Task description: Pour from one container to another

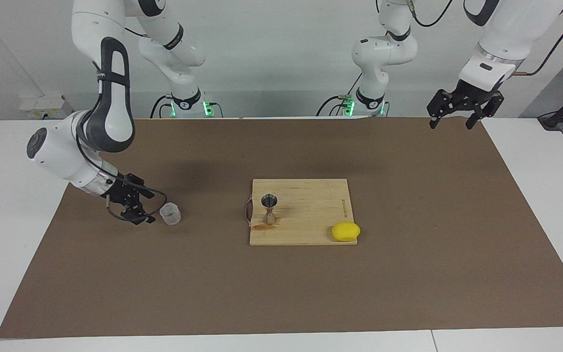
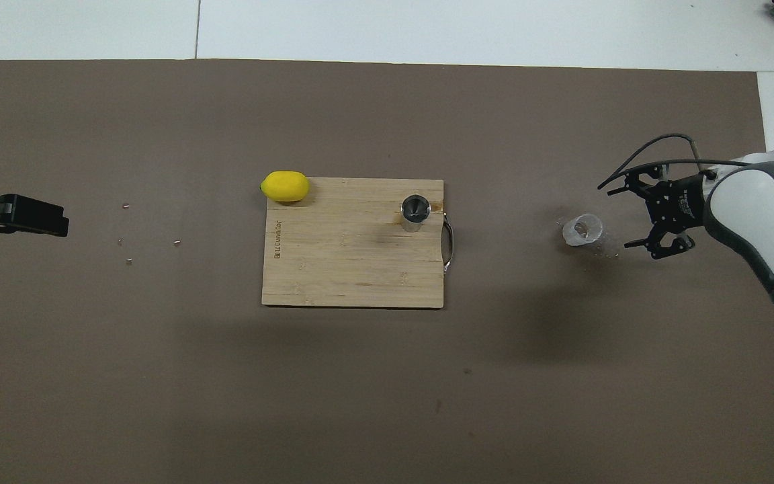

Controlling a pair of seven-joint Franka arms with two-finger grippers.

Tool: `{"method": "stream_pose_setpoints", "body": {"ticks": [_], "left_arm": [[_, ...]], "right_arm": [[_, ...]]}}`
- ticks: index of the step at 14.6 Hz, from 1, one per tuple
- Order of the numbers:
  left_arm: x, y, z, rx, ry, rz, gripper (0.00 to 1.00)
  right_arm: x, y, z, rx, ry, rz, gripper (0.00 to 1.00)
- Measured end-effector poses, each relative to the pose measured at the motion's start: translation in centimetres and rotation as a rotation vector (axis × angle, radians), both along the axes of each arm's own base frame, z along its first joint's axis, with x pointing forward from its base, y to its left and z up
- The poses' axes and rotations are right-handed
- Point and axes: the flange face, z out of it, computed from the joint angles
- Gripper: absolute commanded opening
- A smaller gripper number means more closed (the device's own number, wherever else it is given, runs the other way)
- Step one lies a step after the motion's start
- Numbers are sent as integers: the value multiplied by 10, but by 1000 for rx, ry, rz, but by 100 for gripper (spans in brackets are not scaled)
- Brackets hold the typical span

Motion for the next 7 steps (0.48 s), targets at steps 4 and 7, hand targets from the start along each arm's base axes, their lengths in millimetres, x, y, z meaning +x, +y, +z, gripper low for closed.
{"method": "stream_pose_setpoints", "body": {"ticks": [4,7], "left_arm": [[0,0,0,0,0,0,100],[0,0,0,0,0,0,100]], "right_arm": [[-1,28,20,-166,-72,356,100],[-3,52,39,-229,-110,512,100]]}}
